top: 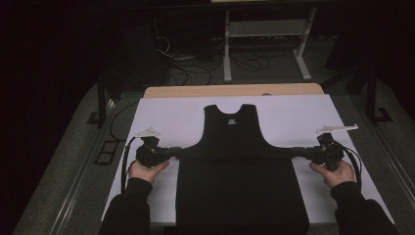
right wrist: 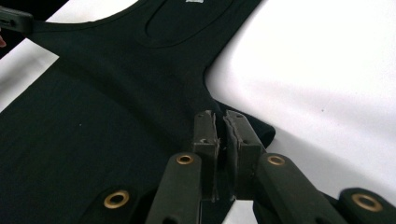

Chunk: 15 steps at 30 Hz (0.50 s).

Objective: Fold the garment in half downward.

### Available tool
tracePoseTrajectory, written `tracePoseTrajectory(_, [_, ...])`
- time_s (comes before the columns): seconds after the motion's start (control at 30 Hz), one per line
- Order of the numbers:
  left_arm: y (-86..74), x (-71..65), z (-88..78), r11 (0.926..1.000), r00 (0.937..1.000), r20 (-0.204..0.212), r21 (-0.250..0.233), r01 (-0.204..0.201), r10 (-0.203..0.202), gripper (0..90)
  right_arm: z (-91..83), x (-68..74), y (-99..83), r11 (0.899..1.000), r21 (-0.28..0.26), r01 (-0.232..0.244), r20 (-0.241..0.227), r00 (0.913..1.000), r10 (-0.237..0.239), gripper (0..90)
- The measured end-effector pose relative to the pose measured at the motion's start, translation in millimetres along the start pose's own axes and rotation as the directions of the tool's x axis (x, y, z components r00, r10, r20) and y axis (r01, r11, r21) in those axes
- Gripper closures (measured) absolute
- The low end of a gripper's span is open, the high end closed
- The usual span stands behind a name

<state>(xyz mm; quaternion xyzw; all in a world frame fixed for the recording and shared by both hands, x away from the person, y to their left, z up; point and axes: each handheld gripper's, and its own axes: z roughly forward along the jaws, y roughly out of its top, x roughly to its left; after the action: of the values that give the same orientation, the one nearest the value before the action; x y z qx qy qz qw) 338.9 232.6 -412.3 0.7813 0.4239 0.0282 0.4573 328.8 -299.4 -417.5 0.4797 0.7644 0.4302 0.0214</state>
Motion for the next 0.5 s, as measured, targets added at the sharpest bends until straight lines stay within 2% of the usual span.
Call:
tracePoseTrajectory(0.17, [-2.8, -2.7, -1.3, 1.0000, 0.9998, 0.019, 0.008, -0.002, 0.001, 85.3, 0.1, 0.9, -4.2, 1.000, 0.011, -0.004, -0.001, 1.0000, 0.004, 82.2])
tracePoseTrajectory(0.5, [-9.2, -3.8, -1.9, 0.9992, 0.9997, 0.023, 0.039, -0.004, 0.003, 85.2, 1.9, 3.3, -12.4, 0.999, 0.051, -0.008, -0.005, 1.0000, 0.008, 82.2])
